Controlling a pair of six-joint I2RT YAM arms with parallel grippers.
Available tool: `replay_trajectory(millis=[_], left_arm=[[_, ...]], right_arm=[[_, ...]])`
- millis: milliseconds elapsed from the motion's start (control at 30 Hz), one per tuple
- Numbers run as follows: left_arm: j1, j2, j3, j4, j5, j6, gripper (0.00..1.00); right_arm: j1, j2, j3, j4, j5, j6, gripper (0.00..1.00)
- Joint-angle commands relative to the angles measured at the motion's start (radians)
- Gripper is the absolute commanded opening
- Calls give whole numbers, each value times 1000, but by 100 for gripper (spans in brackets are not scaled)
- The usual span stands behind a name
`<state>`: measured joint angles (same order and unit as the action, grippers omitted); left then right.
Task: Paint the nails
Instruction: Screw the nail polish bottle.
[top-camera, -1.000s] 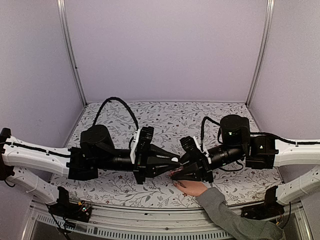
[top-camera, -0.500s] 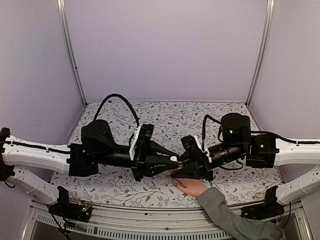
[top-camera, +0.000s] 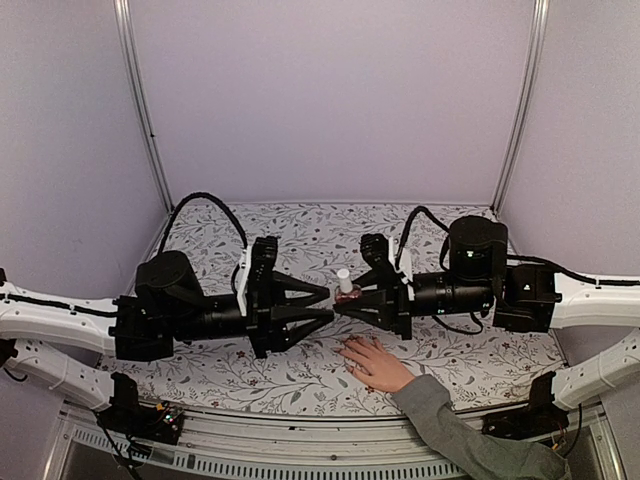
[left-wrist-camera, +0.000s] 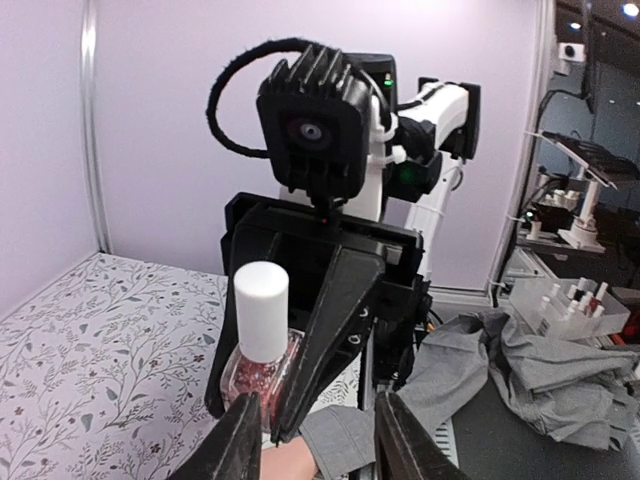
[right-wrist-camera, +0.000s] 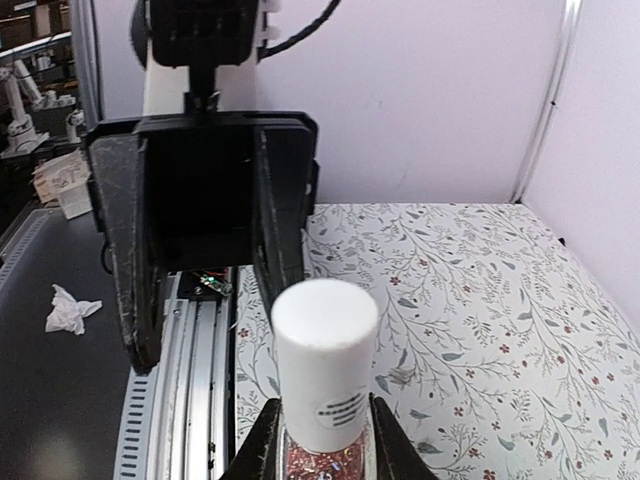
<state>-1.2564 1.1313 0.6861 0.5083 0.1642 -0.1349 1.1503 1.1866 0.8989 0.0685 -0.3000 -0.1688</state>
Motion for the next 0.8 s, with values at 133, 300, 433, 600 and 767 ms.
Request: replay_trajectory(millis=[133, 300, 433, 600, 767], left_arm=[[-60, 63, 46, 37, -338, -15, 40], [-83, 139, 115, 79, -423, -23, 39], [-86, 158, 129, 108, -491, -46, 39], [-74, 160, 163, 36, -555, -98, 40], [-58, 178, 172, 29, -530, -102, 39]], right_arm=[[-5, 16, 4, 62, 249, 50, 0], [-4, 42, 20, 47, 281, 38, 0], [-4, 54, 22, 53, 295, 50, 0], [-4, 53, 17, 67, 373, 59, 0], [-4, 66, 20, 64, 411, 46, 0]])
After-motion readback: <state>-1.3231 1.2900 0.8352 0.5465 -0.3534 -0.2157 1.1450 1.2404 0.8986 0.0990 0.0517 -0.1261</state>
